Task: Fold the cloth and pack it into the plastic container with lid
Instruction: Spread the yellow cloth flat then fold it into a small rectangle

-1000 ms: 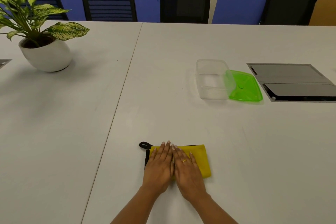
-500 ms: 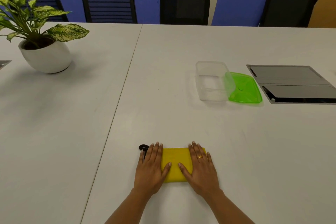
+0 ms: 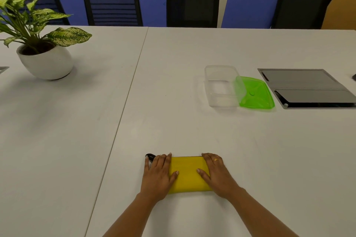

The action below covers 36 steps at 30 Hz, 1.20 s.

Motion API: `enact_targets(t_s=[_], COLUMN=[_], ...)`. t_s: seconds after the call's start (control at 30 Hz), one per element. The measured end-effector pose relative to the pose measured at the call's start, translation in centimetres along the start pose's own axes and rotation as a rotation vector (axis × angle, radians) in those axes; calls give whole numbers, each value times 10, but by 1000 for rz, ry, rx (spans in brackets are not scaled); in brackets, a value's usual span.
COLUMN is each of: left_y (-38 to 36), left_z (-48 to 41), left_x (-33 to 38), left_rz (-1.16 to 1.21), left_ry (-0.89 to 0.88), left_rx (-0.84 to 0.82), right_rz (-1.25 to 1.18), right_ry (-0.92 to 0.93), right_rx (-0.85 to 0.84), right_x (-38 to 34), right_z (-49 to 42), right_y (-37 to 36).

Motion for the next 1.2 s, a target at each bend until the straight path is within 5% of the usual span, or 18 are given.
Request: enact_targets(t_s=[0.43, 0.77, 0.93, 1.2], left_y=[28, 31, 42, 81], left_z=[-33, -38, -23, -12], left_x=[3, 10, 8, -25], left_rz=[-62, -110, -142, -235], left_ry=[35, 31, -61, -155], left_rx=[-251, -293, -154, 337], right_rz=[31, 87, -90, 11], right_ry=[-138, -217, -271, 8], right_rx=[-423, -403, -295, 56], right_x=[-22, -33, -40, -85], right_z=[-34, -35, -33, -30], right_y=[38, 37, 44, 57])
Point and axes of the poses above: each hand's wrist, its own z-axis away from the middle knuckle, its own y-axis out of the back of the hand, x = y × z, the point moved 1 cm from there along -z, towards the middle knuckle, and after that the axes turned 7 degrees about x, right-handed, at the moved point
